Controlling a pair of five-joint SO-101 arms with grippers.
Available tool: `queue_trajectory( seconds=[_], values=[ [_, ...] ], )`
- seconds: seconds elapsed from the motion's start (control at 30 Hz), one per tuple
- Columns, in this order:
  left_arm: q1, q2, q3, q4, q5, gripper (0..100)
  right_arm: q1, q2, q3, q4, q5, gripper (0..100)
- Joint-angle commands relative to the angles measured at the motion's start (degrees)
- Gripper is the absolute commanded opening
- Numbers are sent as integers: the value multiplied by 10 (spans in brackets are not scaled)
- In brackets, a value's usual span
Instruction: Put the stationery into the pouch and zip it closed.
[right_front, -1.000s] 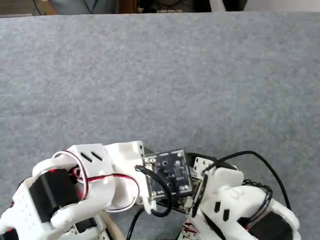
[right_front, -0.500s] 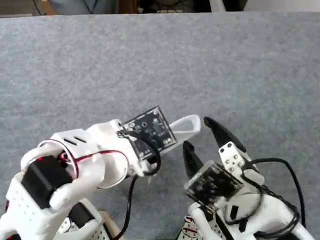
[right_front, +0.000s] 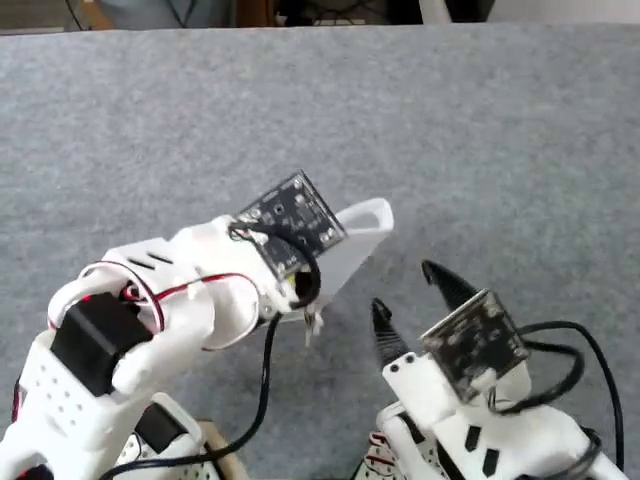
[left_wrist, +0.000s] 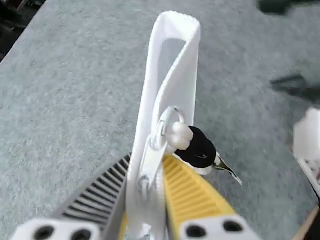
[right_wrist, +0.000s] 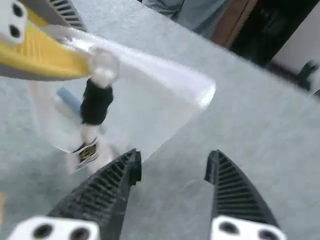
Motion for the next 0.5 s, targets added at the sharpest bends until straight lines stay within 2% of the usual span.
queue_trajectory(
  seconds=[0.0,0.2,0.33,0.47],
  values=[
    [-19,0,11,-40,11,27,-40,-7,60,14,-49,270],
    [-19,1,22,-49,13,27,-47,-14,133,-70,-57,289],
    [-60,-3,22,-84,61,27,-47,18,228,-160,-56,291],
    [-91,2,26,-91,75,27,-48,39,282,-213,-56,292]
  ],
)
